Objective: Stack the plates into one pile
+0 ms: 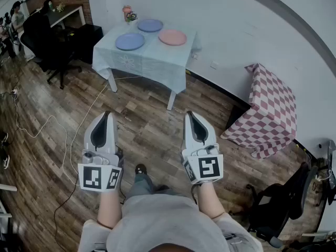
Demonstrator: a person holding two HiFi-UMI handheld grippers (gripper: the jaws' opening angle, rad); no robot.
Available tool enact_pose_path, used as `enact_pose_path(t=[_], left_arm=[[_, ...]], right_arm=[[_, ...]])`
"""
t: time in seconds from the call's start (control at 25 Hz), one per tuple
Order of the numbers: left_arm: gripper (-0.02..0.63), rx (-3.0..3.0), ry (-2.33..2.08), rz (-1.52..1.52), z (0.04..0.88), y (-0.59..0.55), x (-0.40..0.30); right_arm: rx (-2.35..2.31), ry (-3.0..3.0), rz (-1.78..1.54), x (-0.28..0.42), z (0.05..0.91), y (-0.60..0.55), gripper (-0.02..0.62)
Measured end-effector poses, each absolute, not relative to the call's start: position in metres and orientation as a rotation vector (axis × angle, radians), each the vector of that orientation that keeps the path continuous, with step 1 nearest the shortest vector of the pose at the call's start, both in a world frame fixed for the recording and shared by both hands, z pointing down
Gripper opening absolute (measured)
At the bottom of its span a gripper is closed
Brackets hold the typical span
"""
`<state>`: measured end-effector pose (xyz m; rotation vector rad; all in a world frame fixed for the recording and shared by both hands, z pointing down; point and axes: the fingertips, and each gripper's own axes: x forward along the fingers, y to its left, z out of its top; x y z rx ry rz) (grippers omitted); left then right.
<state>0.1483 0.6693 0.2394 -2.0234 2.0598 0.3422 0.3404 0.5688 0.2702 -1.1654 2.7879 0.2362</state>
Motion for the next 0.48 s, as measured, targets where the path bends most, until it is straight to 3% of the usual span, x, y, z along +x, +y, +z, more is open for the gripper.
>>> enact_pose_path(t=[0.48], left_arm=[[-0.002, -2.05, 2.041, 0.345, 0.236, 0.637, 0.115]], right_arm=[[-1.204, 2.776, 0.239, 0.31, 0.268, 0.542, 0.0]])
